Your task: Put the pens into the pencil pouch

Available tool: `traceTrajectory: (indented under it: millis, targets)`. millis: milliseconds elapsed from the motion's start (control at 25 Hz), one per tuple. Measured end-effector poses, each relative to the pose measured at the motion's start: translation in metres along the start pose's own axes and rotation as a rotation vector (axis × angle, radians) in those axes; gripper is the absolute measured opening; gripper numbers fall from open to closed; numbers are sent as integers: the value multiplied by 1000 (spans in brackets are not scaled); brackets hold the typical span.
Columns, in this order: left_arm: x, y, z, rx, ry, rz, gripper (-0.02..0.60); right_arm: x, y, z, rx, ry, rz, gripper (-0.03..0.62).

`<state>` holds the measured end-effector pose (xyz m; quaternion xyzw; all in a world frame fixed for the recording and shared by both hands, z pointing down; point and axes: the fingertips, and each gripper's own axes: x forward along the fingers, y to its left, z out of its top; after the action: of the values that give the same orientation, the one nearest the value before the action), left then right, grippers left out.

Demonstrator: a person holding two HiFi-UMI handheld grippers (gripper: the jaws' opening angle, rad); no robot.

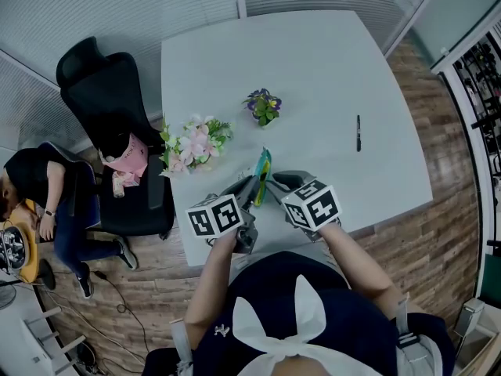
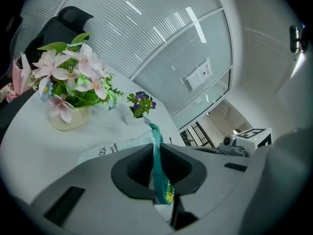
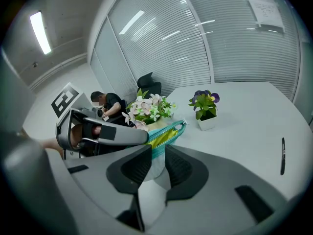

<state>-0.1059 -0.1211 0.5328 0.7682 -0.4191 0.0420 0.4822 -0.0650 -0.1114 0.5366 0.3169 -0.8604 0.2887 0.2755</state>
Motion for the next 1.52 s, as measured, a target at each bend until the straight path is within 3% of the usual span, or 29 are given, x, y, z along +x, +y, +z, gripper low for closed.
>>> traceTrajectory:
  millis: [440,1120,1520]
  targets:
    - [4,-2,-2,-12,-1,28,55,-32,-43,4,43,-83,-85,146]
    - [15,-13,0,-21,-16,94,55,-93,-158,-8,182,-175,-323,144]
    - [21,-19,-3,-56,-60,136,55,-118,-219,-31,218,-148,-409,141]
